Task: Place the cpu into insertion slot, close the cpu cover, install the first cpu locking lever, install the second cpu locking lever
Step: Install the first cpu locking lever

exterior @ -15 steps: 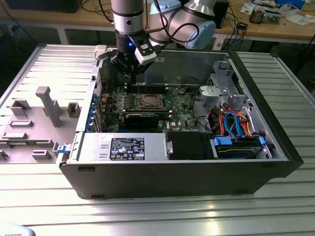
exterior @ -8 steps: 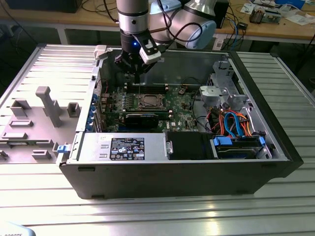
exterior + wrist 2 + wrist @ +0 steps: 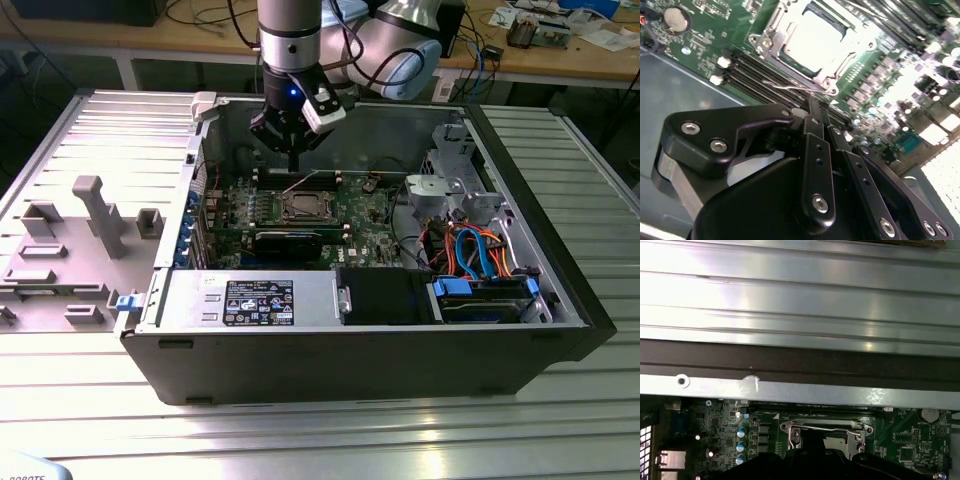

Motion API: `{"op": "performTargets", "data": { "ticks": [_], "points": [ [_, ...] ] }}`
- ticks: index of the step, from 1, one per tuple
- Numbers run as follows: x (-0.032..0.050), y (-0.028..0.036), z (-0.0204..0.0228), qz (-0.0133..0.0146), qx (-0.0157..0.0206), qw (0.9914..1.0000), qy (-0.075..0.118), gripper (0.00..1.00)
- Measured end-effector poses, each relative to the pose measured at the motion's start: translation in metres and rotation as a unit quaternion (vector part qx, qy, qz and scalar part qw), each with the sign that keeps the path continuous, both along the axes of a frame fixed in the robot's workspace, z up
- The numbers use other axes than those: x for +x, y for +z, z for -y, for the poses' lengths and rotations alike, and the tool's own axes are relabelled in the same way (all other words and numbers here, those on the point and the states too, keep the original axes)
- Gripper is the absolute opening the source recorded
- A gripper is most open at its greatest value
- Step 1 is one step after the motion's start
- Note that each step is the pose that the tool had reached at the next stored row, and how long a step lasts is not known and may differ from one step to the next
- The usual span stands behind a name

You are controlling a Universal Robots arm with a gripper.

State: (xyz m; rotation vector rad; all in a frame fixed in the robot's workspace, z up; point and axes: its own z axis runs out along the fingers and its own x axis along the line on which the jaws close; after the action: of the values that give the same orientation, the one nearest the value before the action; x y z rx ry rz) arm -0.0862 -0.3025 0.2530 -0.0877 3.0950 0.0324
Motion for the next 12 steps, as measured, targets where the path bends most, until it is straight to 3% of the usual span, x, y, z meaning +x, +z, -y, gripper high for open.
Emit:
{"op": "performTargets", "data": {
  "ticks": [3,8,12],
  "points": [
    [0.0027,-0.0029,-0.0001,0.0001,0.0134,0.99991,-0.002,0.11],
    [0.0032,-0.0074,0.0000,0.0003,0.0140,0.99962,-0.024,0.11],
    [0.0035,-0.0124,-0.0001,0.0003,0.0153,0.99954,-0.026,0.11]
  ]
}}
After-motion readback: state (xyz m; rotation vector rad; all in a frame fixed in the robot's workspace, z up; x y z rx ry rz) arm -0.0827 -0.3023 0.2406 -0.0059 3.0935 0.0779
